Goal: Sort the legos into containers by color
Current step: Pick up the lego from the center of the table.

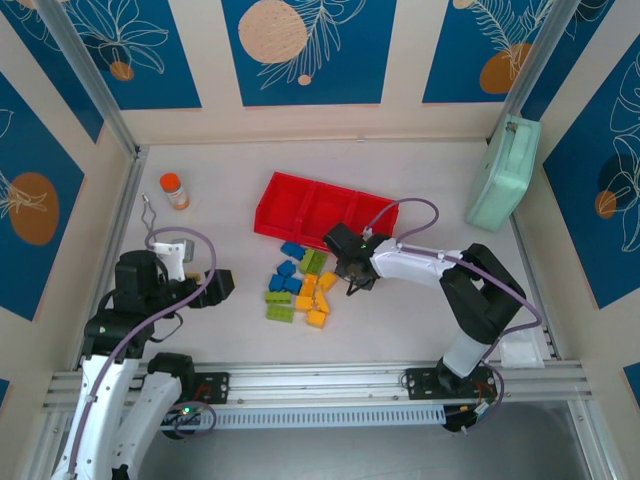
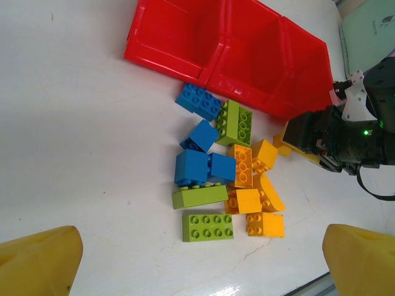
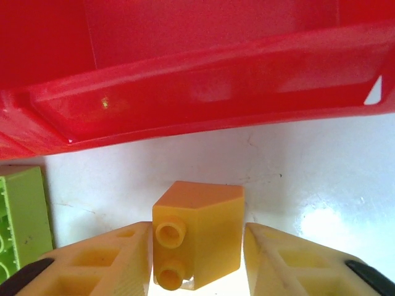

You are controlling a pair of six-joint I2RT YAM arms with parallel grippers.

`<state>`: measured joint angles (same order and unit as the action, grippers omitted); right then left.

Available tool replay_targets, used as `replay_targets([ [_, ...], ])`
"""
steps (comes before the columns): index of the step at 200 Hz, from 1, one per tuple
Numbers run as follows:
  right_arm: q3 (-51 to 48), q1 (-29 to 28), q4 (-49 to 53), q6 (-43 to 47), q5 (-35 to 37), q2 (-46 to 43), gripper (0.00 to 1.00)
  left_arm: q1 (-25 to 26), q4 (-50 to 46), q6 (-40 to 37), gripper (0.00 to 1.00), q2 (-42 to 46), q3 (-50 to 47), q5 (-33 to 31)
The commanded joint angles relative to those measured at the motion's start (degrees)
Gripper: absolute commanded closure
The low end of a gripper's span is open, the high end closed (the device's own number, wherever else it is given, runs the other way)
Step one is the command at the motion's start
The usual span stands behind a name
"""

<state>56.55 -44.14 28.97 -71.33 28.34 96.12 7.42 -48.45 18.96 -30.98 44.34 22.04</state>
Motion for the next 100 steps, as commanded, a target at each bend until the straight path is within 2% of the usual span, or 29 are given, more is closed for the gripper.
replay_targets([
  [1, -0.4, 0.0, 0.3, 1.2, 0.7, 0.1, 0.54, 0.4, 0.5, -1.0, 0.01, -0.1, 0.0, -0.3],
  [69, 0.1, 1.8, -1.1, 9.2, -0.2, 3.1, 0.54, 0.4, 0.2, -1.0, 0.01, -0.3, 0.4, -0.7],
  [100, -0.1, 1.9, -1.5, 10.7, -0.4, 3.1, 0.57, 0.4, -1.2, -1.2, 0.01, -3.3, 1.5, -0.2],
])
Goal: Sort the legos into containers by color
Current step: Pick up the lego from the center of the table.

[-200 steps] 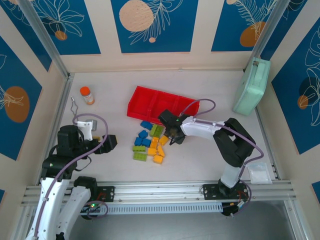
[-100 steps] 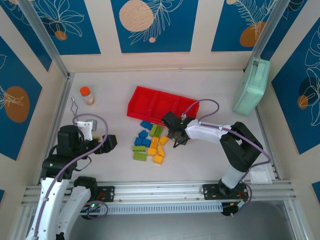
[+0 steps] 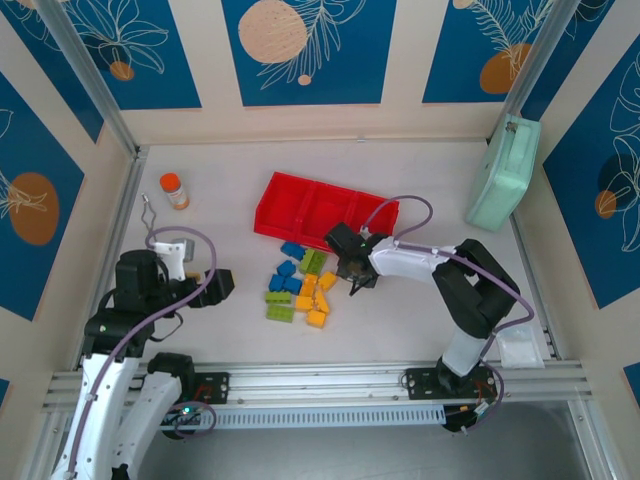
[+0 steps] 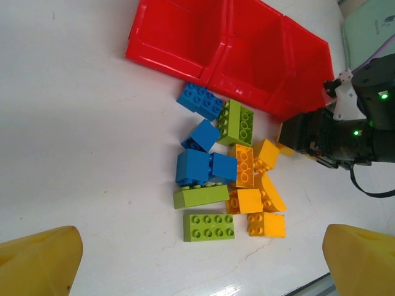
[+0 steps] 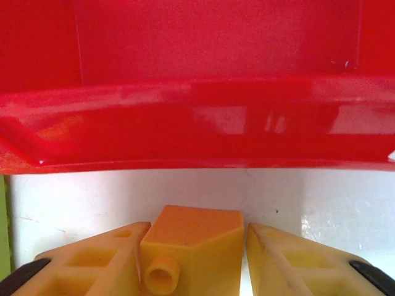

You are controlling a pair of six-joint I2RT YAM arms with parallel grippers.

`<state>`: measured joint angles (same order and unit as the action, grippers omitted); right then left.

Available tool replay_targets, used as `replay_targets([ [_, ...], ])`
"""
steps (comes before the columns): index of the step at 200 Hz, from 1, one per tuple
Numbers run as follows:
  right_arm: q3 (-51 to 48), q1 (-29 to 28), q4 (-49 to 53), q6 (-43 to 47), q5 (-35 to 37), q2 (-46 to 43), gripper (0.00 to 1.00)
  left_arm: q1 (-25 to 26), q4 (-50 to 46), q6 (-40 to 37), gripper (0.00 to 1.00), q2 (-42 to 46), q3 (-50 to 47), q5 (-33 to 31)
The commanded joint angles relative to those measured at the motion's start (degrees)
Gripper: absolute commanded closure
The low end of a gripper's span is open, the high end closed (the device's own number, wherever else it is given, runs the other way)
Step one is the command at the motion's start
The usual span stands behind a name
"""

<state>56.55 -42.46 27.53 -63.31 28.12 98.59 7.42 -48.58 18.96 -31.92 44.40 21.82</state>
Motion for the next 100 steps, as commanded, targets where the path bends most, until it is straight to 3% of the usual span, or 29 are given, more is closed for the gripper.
replay_targets([
  [1, -0.1, 0.2, 0.0, 2.8, -0.2, 0.6, 0.57, 0.4, -1.1, -1.2, 0.01, -2.4, 1.6, 0.0],
  [40, 0.6, -0.2, 2.5, 6.0, 0.9, -2.7, 0.64, 0.4, -2.3, -1.2, 0.01, -7.2, 2.0, -0.1],
  [100, 0.5, 1.4, 3.2, 12.1, -1.9, -18.4, 0.69, 0.5, -3.0, -0.3, 0.01, -7.3, 2.4, -3.9],
])
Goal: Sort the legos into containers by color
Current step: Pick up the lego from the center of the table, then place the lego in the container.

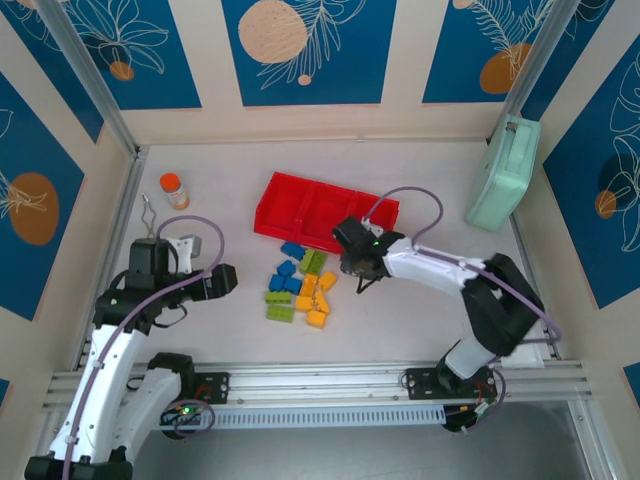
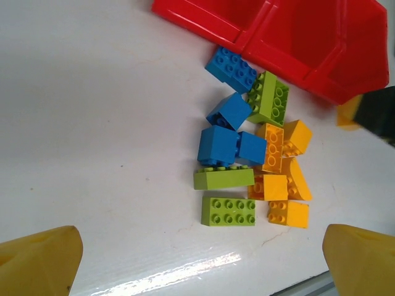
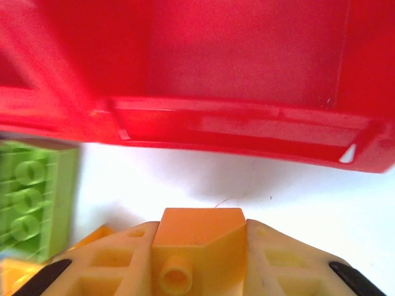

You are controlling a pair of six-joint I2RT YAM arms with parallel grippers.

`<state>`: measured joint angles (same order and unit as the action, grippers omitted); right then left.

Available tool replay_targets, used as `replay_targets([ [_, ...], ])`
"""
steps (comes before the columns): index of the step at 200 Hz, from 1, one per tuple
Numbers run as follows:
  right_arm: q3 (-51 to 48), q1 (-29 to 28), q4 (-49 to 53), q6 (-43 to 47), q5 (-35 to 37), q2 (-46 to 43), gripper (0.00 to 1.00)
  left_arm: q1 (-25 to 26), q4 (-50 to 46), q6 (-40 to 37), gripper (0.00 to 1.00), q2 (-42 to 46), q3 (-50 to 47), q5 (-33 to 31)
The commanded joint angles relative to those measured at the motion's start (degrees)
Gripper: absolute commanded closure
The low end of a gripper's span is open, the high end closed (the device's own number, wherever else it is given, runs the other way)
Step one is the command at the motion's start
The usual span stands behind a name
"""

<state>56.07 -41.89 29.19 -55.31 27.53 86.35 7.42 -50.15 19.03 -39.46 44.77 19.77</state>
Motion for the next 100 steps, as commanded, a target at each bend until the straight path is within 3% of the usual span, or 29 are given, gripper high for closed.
replay_targets([
  [1, 1.1, 0.9, 1.6, 4.2, -1.3, -6.3, 0.69, 0.4, -1.4, -0.4, 0.01, 0.2, 2.0, -1.8],
  [35, 5.6, 6.2, 1.7, 12.0, -3.6, -9.2, 0.69, 0.4, -1.4, -0.7, 0.01, -0.9, 2.0, -0.5],
  [73, 9.1, 16.6, -1.4, 18.7, -10.0, -3.2, 0.69, 0.7, -0.1, -1.8, 0.01, 1.0, 1.5, 3.9],
  [100, 11.3, 20.8, -4.0, 20.9, -15.7, 2.8, 0.70, 1.1, 1.2, -2.2, 0.01, 4.3, 0.8, 5.6],
])
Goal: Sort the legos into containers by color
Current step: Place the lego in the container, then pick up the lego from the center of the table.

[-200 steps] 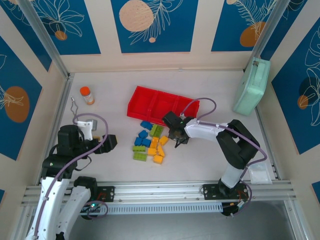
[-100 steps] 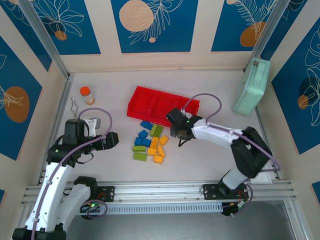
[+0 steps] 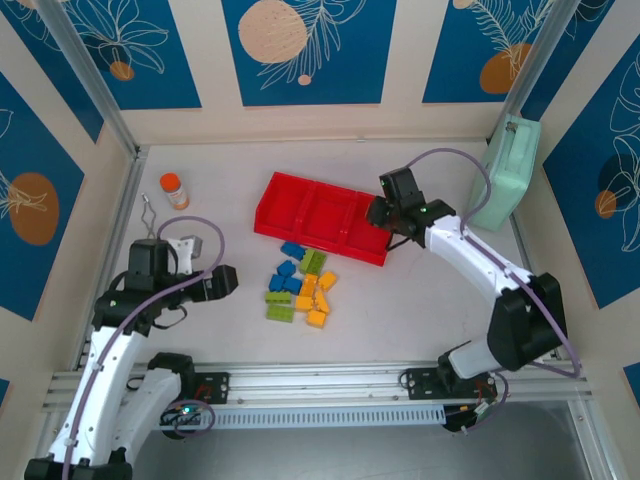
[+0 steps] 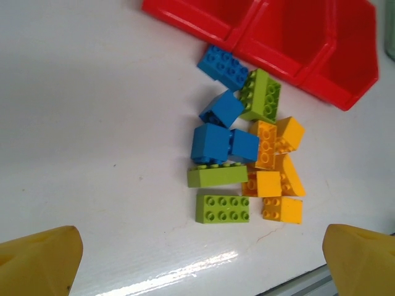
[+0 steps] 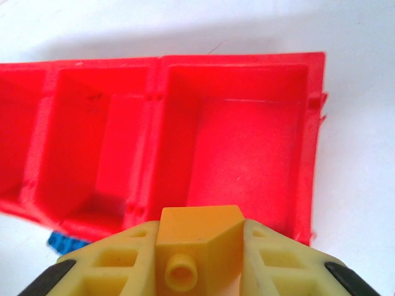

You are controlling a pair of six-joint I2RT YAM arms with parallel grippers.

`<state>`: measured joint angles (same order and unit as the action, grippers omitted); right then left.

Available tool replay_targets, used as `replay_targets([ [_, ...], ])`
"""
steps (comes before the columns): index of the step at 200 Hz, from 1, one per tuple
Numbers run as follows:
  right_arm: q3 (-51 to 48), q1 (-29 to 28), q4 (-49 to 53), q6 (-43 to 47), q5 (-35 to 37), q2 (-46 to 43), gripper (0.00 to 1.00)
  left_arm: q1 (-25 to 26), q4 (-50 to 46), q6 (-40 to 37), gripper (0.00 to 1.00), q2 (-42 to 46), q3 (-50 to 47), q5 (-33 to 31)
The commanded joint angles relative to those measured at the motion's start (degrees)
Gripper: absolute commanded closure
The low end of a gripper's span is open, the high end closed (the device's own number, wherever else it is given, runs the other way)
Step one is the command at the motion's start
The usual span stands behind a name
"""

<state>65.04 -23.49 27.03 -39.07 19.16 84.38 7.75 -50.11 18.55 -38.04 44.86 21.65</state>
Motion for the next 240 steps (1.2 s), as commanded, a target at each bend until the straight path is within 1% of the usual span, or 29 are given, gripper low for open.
replay_targets([
  [1, 2.5, 2.5, -2.0, 4.8, -7.5, 5.0, 0.69, 0.8, 1.2, -1.7, 0.01, 2.9, 0.7, 3.8],
  [23, 5.0, 3.2, -1.6, 5.4, -10.0, 9.4, 0.68, 1.1, 2.0, -2.4, 0.01, 4.1, 0.3, 6.6],
  [45, 6.4, 3.3, -0.4, 5.2, -9.6, 12.0, 0.65, 1.4, 4.1, -3.1, 0.01, 5.2, -0.3, 9.6],
  [58, 6.4, 3.3, -0.4, 4.7, -9.6, 12.2, 0.55, 1.5, 5.0, -3.1, 0.01, 7.1, 0.0, 9.6],
  [72, 6.1, 3.0, -0.2, 4.2, -9.8, 11.5, 0.38, 1.5, 5.1, -1.9, 0.01, 10.5, 0.3, 6.4],
  [91, 6.1, 2.1, 1.6, 3.6, -9.0, 9.3, 0.20, 1.5, 5.5, -1.2, 0.01, 12.5, -0.2, 4.6],
  [98, 6.1, 1.6, 2.8, 3.1, -8.5, 8.0, 0.15, 1.5, 5.6, -1.1, 0.01, 12.2, -0.3, 4.6],
  [104, 5.9, 1.1, 3.5, 2.9, -8.3, 7.0, 0.13, 1.5, 5.9, -1.1, 0.01, 11.7, -0.4, 5.0],
  [132, 4.6, -1.4, 8.2, -1.9, -8.2, 1.5, 0.12, 1.5, 7.4, -2.2, 0.01, 7.9, 0.0, 6.8],
  [153, 2.3, -5.5, 10.4, -8.5, -7.0, -1.5, 0.14, 1.5, 9.7, -1.9, 0.01, 5.5, -1.2, 4.4],
  [166, 0.7, -9.3, 11.1, -14.7, -5.1, -2.0, 0.15, 1.5, 9.7, -2.7, 0.01, 4.5, -2.2, 2.6],
  [179, -1.5, -13.0, 10.5, -21.3, -4.0, -1.8, 0.15, 1.4, 8.7, -2.8, 0.01, 3.4, -2.2, 2.4],
  [200, -5.0, -18.1, 7.4, -30.5, -3.0, -0.3, 0.17, 1.5, 9.1, -3.1, 0.01, 3.0, -2.7, 6.0],
  [219, -5.1, -20.7, 8.1, -35.5, -0.2, 2.3, 0.17, 1.5, 9.5, -3.1, 0.01, 3.4, -3.0, 6.6],
  [240, -5.2, -22.1, 7.3, -39.4, 1.2, 5.3, 0.18, 1.5, 9.5, -2.7, 0.01, 4.5, -3.5, 3.5],
])
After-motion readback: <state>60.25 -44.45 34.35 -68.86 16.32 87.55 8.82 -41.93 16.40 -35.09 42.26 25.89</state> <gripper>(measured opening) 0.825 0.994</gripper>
